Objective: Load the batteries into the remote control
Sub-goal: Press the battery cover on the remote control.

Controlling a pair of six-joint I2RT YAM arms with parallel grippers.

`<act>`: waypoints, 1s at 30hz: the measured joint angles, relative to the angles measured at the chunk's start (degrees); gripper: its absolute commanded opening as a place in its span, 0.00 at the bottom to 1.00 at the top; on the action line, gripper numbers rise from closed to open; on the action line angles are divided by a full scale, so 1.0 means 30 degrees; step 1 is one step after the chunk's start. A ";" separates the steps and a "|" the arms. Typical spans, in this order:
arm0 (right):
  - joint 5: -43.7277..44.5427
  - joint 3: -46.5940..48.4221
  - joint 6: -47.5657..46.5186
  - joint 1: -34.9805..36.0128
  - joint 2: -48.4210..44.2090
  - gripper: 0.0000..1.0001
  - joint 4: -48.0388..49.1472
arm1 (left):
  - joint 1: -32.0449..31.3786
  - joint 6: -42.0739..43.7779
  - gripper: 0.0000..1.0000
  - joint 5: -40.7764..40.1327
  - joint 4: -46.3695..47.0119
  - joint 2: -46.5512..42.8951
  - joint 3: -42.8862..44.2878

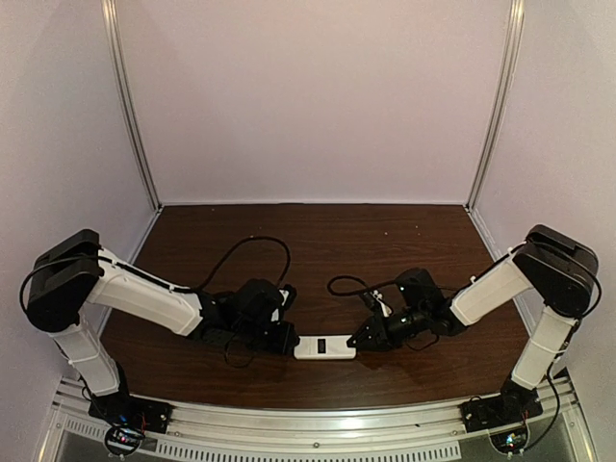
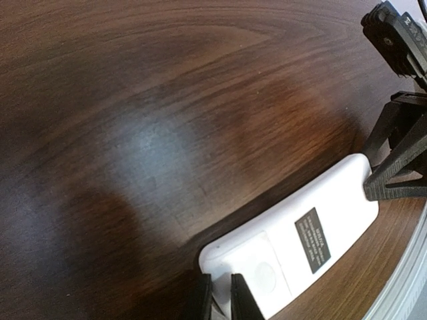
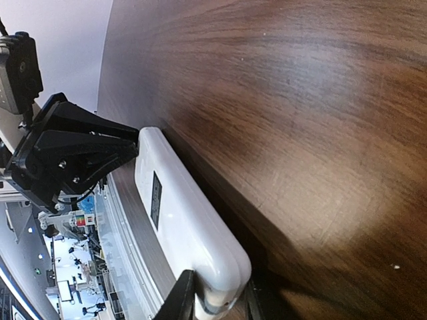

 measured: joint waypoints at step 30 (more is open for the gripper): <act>-0.0911 -0.0117 0.1297 -0.0386 0.0714 0.23 0.1173 | 0.0539 -0.0517 0.23 0.0816 0.0459 0.0452 0.0226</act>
